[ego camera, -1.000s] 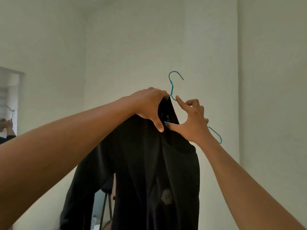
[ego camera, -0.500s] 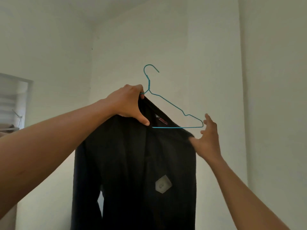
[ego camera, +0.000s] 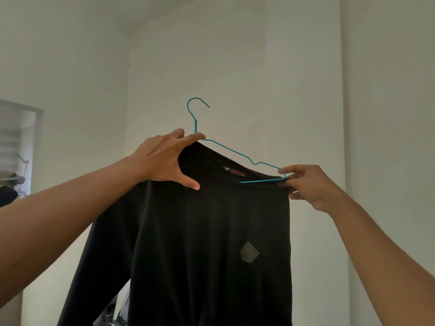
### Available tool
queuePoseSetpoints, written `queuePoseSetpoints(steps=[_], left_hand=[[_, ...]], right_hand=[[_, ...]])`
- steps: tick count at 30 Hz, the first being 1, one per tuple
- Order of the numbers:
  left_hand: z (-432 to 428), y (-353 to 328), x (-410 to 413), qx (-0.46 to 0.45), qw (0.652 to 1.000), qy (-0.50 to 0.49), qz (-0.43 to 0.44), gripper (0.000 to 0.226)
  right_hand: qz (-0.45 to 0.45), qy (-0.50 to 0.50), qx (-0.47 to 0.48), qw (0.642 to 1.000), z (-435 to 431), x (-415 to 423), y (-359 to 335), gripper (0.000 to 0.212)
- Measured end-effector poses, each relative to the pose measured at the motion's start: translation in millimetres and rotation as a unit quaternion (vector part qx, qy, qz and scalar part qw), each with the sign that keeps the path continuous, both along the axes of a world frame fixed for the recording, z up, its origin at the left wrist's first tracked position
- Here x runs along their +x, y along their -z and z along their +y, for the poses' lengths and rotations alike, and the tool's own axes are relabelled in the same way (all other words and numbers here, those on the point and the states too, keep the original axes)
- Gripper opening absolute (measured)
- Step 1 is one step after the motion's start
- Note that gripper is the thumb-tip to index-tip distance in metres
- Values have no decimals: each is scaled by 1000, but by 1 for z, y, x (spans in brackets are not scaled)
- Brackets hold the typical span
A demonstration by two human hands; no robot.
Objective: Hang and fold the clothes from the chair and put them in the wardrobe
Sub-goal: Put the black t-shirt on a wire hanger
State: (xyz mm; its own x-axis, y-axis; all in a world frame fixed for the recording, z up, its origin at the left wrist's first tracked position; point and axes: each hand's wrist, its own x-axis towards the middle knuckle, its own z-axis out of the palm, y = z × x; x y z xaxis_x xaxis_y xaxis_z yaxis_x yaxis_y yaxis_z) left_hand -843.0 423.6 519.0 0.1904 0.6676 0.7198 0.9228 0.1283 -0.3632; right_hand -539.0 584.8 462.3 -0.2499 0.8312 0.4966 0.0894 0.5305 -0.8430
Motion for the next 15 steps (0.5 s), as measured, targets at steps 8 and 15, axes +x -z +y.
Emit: queuePoseSetpoints(steps=[8,15], left_hand=[[8,5,7,1,997,-32,68,122],[29,9,44,6,999,52,-6,125]], right_hand=[[16,-19,-92,995,7,17,-11,14],[29,-14,7,999,-15,-7,-26,14]])
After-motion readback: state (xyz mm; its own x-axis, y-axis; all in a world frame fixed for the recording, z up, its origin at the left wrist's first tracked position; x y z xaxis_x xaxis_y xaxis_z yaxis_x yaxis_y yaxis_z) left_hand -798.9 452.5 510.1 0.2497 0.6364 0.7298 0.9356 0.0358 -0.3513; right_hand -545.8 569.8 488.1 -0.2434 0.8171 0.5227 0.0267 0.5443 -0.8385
